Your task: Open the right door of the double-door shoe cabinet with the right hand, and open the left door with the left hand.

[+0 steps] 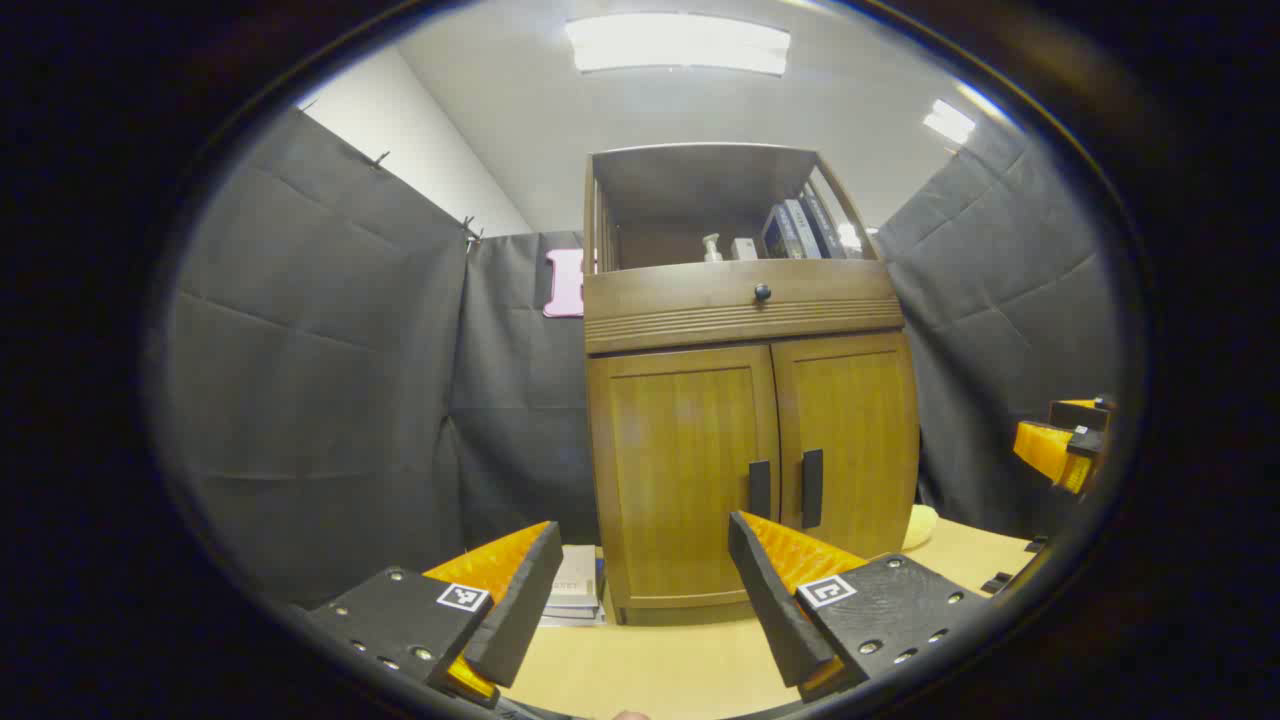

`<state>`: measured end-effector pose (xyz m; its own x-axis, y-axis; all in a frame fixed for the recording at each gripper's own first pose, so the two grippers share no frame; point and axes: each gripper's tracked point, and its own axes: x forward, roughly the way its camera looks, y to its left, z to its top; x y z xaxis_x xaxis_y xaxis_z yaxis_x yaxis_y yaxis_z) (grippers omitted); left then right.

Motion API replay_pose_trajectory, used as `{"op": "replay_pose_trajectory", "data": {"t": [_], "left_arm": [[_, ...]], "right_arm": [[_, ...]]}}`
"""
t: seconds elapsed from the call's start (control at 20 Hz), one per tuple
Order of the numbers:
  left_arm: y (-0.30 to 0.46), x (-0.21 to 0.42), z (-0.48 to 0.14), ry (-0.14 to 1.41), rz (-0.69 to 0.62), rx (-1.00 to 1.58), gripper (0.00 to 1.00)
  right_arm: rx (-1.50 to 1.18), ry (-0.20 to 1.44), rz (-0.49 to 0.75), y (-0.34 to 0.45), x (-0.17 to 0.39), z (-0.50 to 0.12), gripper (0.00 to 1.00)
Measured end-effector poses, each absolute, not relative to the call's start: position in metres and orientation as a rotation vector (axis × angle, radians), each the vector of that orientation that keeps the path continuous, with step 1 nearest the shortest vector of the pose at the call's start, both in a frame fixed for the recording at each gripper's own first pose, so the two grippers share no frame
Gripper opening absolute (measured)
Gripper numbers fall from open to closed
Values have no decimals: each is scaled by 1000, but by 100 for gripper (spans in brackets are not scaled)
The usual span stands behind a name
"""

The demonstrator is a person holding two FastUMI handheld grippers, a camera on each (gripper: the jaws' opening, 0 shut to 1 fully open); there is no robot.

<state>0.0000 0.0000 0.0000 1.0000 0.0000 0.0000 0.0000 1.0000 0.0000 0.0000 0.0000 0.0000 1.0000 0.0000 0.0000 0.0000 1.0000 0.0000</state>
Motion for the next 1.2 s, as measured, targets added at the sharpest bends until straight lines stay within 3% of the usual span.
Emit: {"op": "replay_pose_trajectory", "data": {"t": [1.2], "left_arm": [[6,8,2,-15,46,23,99]], "right_arm": [[41,14,86,31,58,-5,98]]}}
